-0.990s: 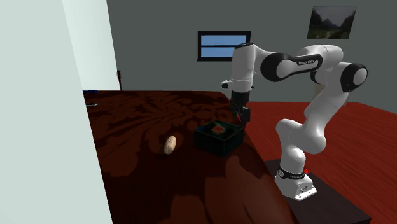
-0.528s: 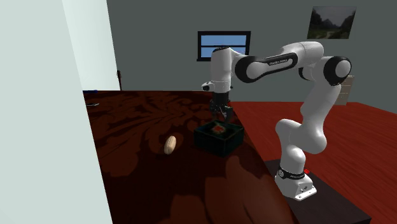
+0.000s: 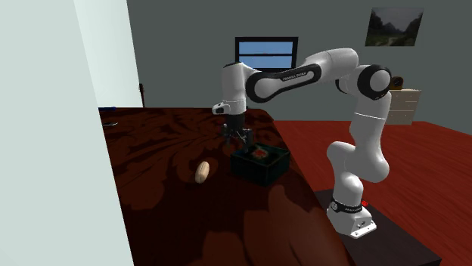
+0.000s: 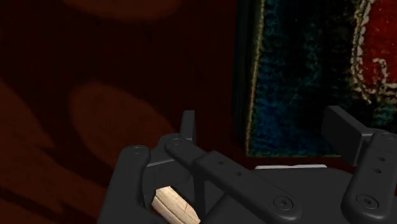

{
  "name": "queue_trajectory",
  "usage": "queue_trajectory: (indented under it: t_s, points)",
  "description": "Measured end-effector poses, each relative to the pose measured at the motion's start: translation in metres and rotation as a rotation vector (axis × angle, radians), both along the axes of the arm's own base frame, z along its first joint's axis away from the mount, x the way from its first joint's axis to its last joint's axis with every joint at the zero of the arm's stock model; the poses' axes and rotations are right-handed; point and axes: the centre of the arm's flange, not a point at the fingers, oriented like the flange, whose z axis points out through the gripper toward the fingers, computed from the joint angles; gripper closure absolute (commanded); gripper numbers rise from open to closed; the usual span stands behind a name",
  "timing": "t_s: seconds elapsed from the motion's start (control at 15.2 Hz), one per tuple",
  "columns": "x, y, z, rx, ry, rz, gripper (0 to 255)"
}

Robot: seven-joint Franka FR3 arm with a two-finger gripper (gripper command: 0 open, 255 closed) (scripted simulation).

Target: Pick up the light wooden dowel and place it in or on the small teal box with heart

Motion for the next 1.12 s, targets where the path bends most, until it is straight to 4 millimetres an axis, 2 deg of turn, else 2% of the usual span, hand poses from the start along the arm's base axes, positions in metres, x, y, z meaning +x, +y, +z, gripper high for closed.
queue_trajectory:
  t_s: [0.46, 0.73, 0.92, 1.12]
  points:
    - [0.095, -0.003, -0.015, 0.055, 0.01, 0.309, 0]
    - [0.145, 0.011, -0.029, 0.088, 0.026, 0.482, 0]
    - [0.153, 0.015, -0.045, 0.097, 0.028, 0.519, 0]
    - [0.153, 0.015, -0.061, 0.098, 0.028, 0.524, 0]
